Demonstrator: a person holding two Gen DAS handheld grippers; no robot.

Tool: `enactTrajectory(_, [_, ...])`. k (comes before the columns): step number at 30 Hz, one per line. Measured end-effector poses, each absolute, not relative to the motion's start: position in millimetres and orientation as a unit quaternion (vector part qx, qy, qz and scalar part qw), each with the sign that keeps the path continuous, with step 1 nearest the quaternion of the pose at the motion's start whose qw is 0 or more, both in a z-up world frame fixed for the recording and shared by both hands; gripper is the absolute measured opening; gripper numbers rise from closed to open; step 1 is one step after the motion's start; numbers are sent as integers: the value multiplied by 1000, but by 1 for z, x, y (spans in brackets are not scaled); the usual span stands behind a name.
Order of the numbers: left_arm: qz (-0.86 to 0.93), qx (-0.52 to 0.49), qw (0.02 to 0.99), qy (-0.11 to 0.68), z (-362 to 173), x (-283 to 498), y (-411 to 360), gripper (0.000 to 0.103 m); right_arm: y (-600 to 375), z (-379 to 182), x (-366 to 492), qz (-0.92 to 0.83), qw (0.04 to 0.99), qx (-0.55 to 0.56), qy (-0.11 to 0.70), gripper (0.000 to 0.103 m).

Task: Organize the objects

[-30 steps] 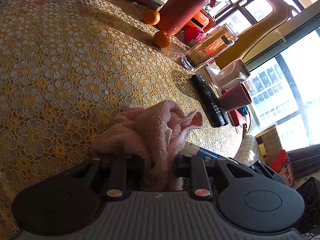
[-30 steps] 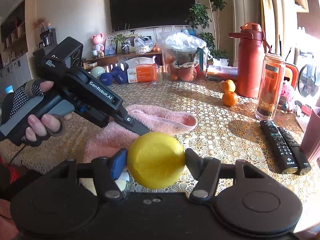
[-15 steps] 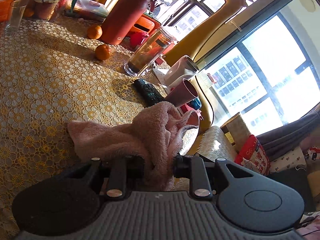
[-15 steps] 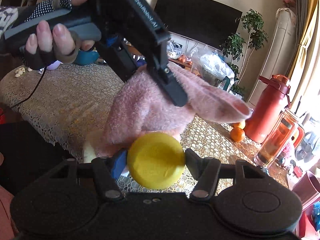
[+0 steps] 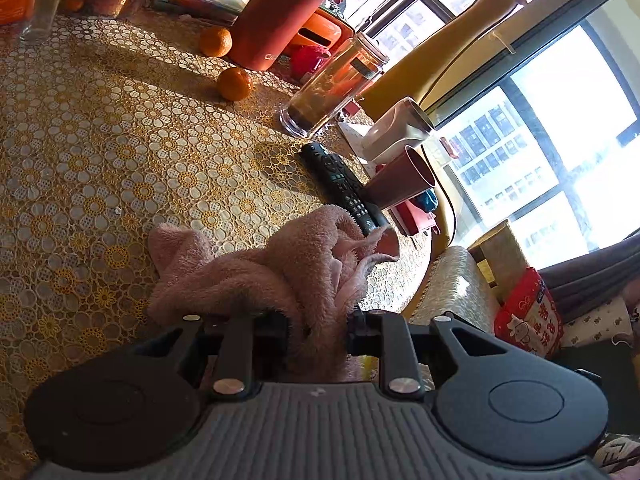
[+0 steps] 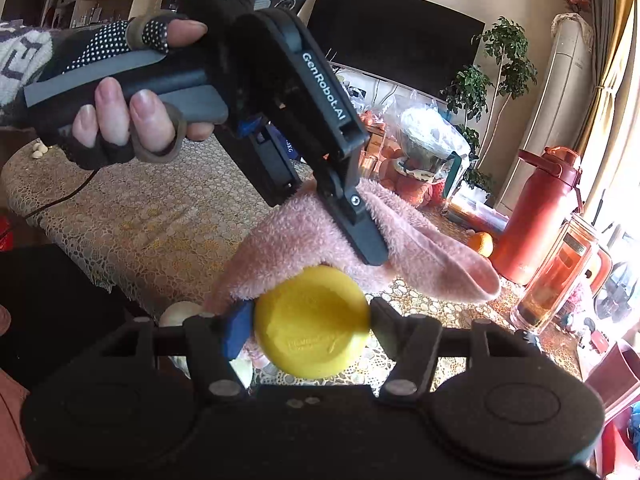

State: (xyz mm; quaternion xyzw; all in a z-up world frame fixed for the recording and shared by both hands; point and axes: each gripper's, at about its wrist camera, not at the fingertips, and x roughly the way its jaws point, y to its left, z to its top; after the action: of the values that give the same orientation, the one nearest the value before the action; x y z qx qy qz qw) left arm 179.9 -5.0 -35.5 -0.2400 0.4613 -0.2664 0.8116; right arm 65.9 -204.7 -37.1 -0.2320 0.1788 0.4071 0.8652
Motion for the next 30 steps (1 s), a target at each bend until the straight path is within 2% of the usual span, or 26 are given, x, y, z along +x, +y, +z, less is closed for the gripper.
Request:
enactTrajectory(14, [-207, -263, 813, 477, -63, 193, 22, 24, -217, -33, 85, 402, 880, -140, 209, 62])
enactTrajectory(22, [-171, -265, 817, 483, -71, 189, 38, 24, -216, -30, 91, 400, 881, -133, 216, 62])
enactTrajectory(26, [-174, -286, 821, 462, -61, 181, 47, 24, -219, -26, 103, 394, 882, -96, 240, 62])
enactTrajectory(30, [-207, -293, 827, 433, -32, 174, 41, 24, -217, -26, 102, 396, 882, -105, 235, 62])
